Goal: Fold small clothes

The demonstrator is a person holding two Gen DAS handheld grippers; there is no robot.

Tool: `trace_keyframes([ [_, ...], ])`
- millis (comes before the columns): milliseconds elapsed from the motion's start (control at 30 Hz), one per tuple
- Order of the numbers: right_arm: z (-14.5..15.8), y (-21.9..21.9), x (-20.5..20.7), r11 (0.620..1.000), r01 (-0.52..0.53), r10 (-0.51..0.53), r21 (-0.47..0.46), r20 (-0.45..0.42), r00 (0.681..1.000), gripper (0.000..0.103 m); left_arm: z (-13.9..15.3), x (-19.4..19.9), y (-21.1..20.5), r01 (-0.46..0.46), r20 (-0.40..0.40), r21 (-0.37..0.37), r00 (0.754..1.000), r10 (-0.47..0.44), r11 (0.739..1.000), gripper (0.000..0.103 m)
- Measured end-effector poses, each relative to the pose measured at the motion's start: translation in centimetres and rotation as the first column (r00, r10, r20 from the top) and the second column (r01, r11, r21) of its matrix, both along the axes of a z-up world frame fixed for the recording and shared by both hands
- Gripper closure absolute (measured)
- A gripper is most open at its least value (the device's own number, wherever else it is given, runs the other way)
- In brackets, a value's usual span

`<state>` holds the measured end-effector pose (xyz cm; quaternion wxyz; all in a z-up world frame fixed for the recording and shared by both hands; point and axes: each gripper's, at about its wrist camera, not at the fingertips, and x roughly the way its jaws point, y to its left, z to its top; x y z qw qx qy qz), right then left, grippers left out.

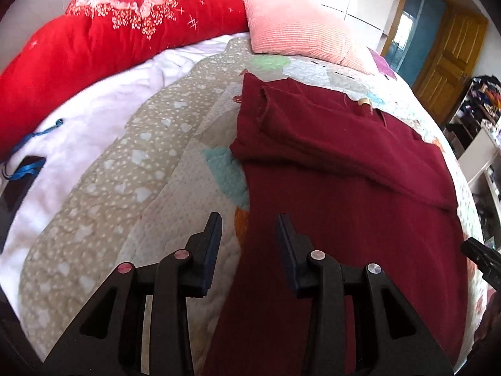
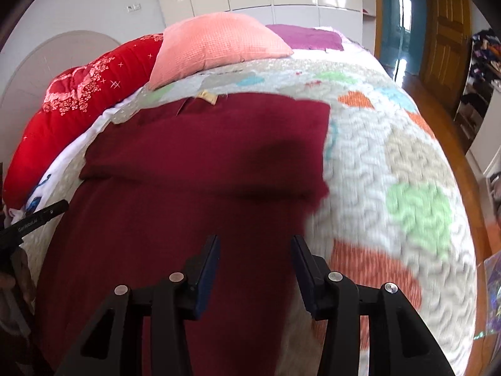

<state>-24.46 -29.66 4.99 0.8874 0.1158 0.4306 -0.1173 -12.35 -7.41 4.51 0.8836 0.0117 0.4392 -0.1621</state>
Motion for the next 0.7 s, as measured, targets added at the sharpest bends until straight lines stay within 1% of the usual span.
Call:
trace_keyframes([
  [167, -0.4, 1.1, -2.1, 1.0, -0.003, 0.003, 0.009, -0.01, 1.0, 0.057, 0.4, -1.7, 0.2, 0.013, 0.009, 0.003, 1.0, -0.013, 1.0, 0.067],
  [267, -0.8, 1.2, -3.2, 0.999, 0.031, -0.03, 0.013, -0.02, 0.999, 0.057, 0.4, -2.3, 0.2, 0.016, 0.005, 0.013, 1.0, -0.016, 1.0, 0.068],
  [433, -1.8, 0.5, -4.4, 0.994, 0.083, -0.08, 0.065, -0.045, 0.996, 0.056, 0.0, -3.3, 0.7, 0.009, -0.014, 0.011, 1.0, -0.009, 1.0, 0.068],
  [633, -2.2, 0.8, -5.0, 0.993, 0.058, -0.059, 0.104, -0.001, 0.998, 0.056, -0.8, -4.5, 2.0, -0.008, -0.051, 0.006, 0.999, 0.008, 1.0, 0.067],
  [700, -2.3, 0.8, -5.3, 0.992, 0.059, -0.062, 0.11, 0.026, 0.998, 0.069, -0.8, -5.0, 2.3, -0.006, -0.053, 0.01, 0.999, 0.007, 1.0, 0.068],
])
